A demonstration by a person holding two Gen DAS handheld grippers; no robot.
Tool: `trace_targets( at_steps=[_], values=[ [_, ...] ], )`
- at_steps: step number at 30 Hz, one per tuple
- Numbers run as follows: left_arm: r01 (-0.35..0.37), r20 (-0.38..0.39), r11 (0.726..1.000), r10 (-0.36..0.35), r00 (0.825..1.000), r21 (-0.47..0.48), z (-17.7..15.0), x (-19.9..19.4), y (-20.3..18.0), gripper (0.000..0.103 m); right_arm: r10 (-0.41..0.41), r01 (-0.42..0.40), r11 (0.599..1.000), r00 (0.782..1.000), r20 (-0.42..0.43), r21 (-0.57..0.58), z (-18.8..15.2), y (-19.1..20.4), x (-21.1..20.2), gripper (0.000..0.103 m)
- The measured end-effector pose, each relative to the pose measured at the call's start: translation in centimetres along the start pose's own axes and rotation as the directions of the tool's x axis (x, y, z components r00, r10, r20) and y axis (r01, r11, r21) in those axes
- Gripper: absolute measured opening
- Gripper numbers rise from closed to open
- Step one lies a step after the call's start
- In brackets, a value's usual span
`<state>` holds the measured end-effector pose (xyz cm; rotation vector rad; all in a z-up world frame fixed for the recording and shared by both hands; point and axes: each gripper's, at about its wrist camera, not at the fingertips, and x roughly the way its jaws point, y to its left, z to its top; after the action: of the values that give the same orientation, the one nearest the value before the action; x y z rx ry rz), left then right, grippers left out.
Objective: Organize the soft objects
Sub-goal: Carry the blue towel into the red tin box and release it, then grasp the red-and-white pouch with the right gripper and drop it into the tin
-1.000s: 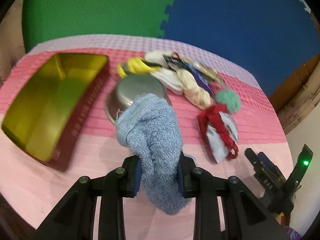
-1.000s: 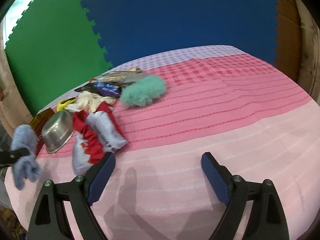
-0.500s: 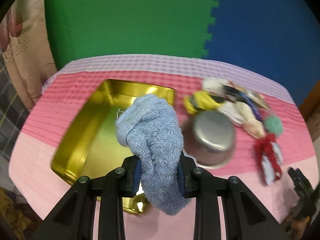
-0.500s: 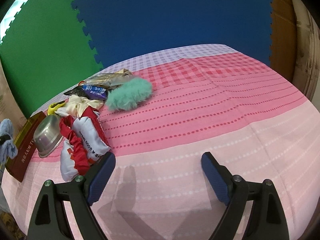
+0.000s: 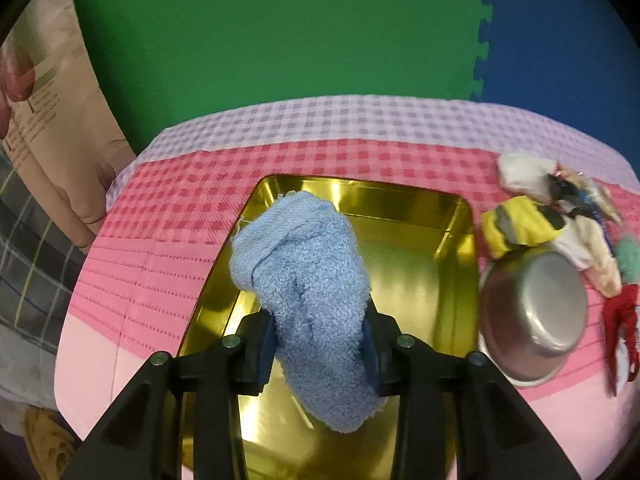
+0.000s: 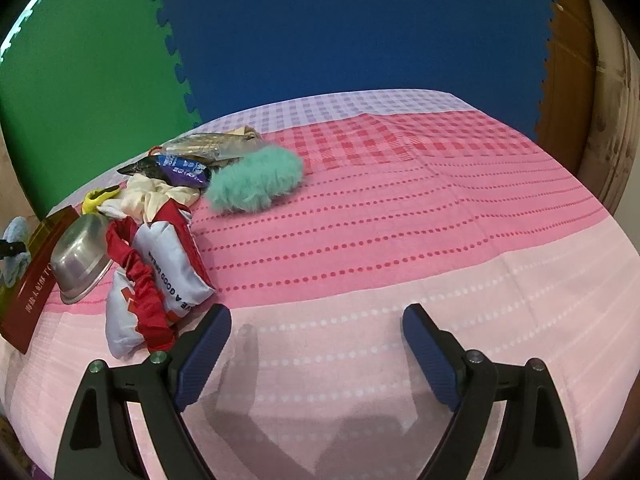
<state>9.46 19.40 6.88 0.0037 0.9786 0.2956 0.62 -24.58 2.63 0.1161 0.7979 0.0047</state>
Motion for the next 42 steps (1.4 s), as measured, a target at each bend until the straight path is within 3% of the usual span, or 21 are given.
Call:
trace_targets(
  at_steps=[5, 7, 11, 12, 13, 17, 20, 22, 25, 29, 32, 35, 42],
  values=[
    [-0.019, -0.018, 0.999, 0.019, 1.0, 0.027, 0.4, 1.7, 0.1, 0.042, -0.009, 0.009, 1.0, 1.0, -0.004, -0.011, 0.0, 0.2, 0.1, 0.09],
    [-0.027, -0.021, 0.999, 0.028, 0.999, 0.031, 0.5, 2.3, 0.2, 0.057, -0.01, 0.01, 1.0, 1.0, -0.005, -0.012, 0.0, 0.3, 0.1, 0.09],
    [-0.069, 0.013, 0.996, 0.068, 0.998, 0.051, 0.6, 2.1, 0.1, 0.066, -0.012, 0.011, 1.0, 1.0, -0.006, -0.015, 0.0, 0.3, 0.1, 0.09],
    [-0.081, 0.014, 0.995, 0.081, 0.997, 0.057, 0.6, 2.0, 0.0, 0.075, -0.011, 0.011, 1.0, 1.0, -0.005, -0.014, 0.0, 0.3, 0.1, 0.09],
    [-0.091, 0.023, 0.994, 0.09, 0.996, 0.059, 0.7, 1.8, 0.0, 0.08, -0.01, 0.01, 1.0, 1.0, -0.005, -0.014, 0.0, 0.3, 0.1, 0.09],
    [-0.125, 0.068, 0.991, 0.122, 0.99, 0.043, 0.7, 0.2, 0.4, 0.08, 0.0, 0.0, 1.0, 1.0, -0.003, -0.009, 0.0, 0.2, 0.1, 0.09],
    [-0.085, 0.111, 0.996, 0.084, 0.99, -0.001, 0.4, -2.3, 0.7, 0.082, 0.025, -0.025, 1.0, 1.0, -0.005, -0.004, 0.1, -0.1, 0.0, 0.093],
    [-0.067, 0.137, 0.998, 0.067, 0.988, -0.001, 0.0, -3.6, 0.5, 0.095, 0.042, -0.042, 0.999, 0.999, -0.009, -0.009, 0.2, -0.1, 0.0, 0.093],
    [-0.057, 0.16, 0.998, 0.054, 0.986, 0.012, -0.5, -5.1, 0.0, 0.096, 0.084, -0.084, 0.996, 0.996, -0.013, -0.012, 0.6, -0.1, -0.8, 0.093],
    [0.012, 0.175, 0.999, -0.006, 0.985, -0.031, -2.0, -7.7, -0.1, 0.095, 0.213, -0.21, 0.973, 0.977, 0.029, -0.091, 2.3, 1.7, -3.1, 0.093],
    [0.044, 0.196, 0.997, -0.031, 0.98, -0.059, -4.3, -10.0, -0.8, 0.096, 0.281, -0.288, 0.935, 0.958, -0.063, -0.208, 3.7, 4.6, -2.5, 0.093],
    [0.066, 0.184, 0.995, -0.051, 0.982, -0.074, -7.2, -11.4, -1.6, 0.097, 0.305, -0.333, 0.908, 0.941, -0.146, -0.254, 4.5, 6.8, -0.7, 0.093],
    [0.074, 0.098, 0.99, -0.063, 0.993, -0.12, -13.1, -12.0, -1.9, 0.097, 0.271, -0.354, 0.884, 0.921, -0.28, -0.306, 4.8, 9.7, 3.5, 0.093]
  ],
)
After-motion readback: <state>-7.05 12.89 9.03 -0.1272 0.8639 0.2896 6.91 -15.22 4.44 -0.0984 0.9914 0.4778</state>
